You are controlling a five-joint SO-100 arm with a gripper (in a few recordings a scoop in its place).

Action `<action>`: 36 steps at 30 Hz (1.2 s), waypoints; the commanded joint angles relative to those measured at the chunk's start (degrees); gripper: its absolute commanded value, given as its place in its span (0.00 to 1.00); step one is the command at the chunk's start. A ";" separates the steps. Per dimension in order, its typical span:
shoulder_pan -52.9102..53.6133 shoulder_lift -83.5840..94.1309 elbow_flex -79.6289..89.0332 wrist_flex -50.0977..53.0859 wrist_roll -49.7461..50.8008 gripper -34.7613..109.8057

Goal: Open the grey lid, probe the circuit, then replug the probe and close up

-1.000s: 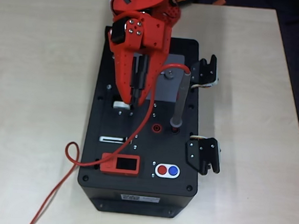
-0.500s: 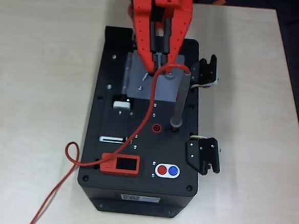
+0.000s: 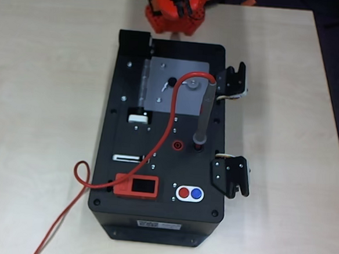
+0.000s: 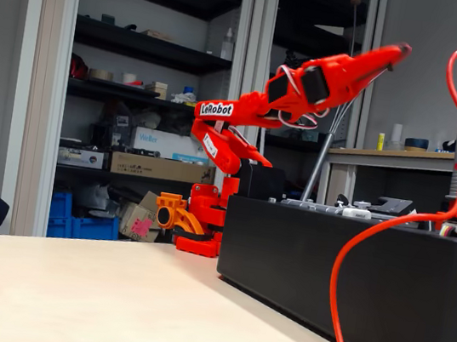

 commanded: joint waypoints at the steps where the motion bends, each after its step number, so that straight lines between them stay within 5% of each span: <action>1: 0.44 3.87 2.02 -6.42 5.54 0.24; 13: -1.32 16.79 10.99 -28.30 35.33 0.24; 36: 15.47 30.94 14.68 -49.04 39.73 0.24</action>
